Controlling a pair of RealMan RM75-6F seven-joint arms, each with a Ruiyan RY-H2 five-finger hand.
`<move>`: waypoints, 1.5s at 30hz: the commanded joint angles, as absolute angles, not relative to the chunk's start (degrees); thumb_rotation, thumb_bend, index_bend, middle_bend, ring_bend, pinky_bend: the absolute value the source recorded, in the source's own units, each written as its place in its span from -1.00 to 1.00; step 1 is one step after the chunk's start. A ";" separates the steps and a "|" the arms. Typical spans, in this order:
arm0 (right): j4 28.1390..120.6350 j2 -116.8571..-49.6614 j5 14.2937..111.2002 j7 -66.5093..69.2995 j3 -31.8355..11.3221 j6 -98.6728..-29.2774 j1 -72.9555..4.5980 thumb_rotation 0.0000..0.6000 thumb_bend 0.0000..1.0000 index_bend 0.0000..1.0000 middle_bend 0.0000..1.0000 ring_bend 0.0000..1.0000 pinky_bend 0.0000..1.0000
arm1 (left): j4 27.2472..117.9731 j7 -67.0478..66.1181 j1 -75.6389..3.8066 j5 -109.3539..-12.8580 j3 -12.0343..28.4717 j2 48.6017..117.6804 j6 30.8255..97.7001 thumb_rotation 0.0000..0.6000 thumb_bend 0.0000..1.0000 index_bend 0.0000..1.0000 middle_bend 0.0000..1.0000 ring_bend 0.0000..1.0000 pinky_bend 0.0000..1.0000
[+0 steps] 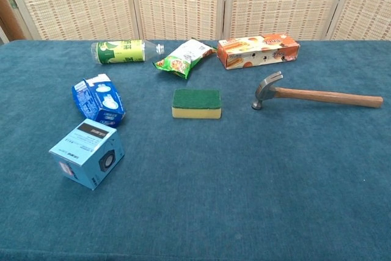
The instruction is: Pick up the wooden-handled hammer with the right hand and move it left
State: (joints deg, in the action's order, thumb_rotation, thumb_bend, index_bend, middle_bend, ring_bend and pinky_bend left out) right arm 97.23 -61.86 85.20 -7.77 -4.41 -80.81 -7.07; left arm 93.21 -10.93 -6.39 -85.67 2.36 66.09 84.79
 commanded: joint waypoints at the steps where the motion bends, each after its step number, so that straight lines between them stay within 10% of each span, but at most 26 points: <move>1: 98.46 -60.86 84.04 -9.09 -5.85 -76.70 -10.20 1.00 -0.43 -0.70 -0.45 -0.74 -0.77 | 92.95 -10.69 -6.22 -85.71 2.28 66.23 85.00 1.00 -0.39 -1.00 -1.00 -1.00 -1.00; 22: 84.37 -71.02 69.45 -8.96 -14.43 -51.20 -31.99 1.00 -0.43 -0.47 -0.31 -0.69 -0.74 | 93.10 -9.98 -5.37 -85.99 1.80 65.93 85.74 1.00 -0.39 -1.00 -1.00 -1.00 -1.00; 45: 63.31 -87.10 71.08 -3.21 -12.05 -42.55 -43.24 1.00 -0.43 -0.43 -0.39 -0.81 -0.77 | 93.71 -11.09 -4.15 -85.30 1.34 66.00 86.30 1.00 -0.39 -1.00 -1.00 -1.00 -1.00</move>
State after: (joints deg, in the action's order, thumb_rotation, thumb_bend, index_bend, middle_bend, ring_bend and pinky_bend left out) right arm 64.11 -86.37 70.72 -3.72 -12.51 -43.06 -42.76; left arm 93.73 -11.10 -4.17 -85.32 1.35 66.01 86.28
